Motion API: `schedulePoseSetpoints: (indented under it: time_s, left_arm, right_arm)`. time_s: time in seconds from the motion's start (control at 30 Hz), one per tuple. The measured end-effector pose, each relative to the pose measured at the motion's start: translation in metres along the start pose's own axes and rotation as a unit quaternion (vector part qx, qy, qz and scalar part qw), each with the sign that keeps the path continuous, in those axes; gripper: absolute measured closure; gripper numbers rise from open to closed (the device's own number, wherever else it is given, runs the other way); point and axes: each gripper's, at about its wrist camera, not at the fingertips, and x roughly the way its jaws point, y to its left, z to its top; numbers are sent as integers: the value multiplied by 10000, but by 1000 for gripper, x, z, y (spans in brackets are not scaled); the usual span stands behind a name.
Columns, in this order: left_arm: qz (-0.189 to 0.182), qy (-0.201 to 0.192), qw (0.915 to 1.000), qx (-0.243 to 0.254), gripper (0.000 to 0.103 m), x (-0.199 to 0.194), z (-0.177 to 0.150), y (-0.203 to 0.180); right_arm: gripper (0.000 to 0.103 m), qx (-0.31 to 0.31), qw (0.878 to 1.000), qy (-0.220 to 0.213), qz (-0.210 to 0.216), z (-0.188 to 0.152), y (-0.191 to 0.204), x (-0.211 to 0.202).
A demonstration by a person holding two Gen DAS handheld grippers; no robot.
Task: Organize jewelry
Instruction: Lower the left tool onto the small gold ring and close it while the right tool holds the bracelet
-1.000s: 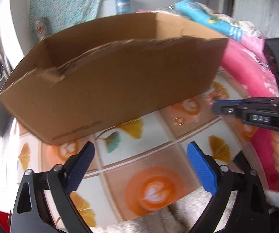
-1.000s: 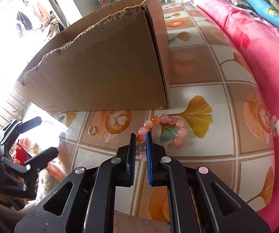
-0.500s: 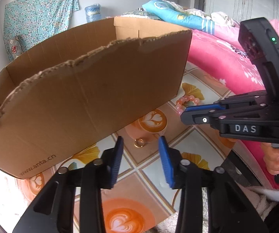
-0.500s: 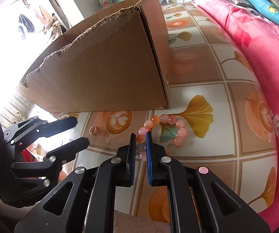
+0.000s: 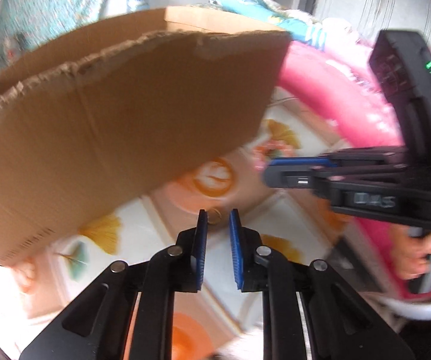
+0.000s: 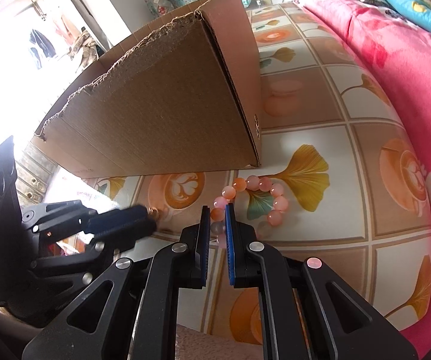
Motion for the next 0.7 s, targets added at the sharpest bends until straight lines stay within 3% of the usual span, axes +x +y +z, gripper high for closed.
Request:
schedulePoseSetpoints:
  time_s: [0.1,0.33,0.7]
  left_arm:
    - [-182,-170,9997,22,89,-7,-1,-1]
    - [343,-216,9982,437,89,-6,0,-1]
    - [591,-103,9952,772,89,4,2,-11]
  right_arm:
    - [95,9,10000,-8,11,1,-1,0]
    - [95,-7,10000,-15,17,1,-1,1]
    - [95,-11,10000,-38,-10,-1,2,2]
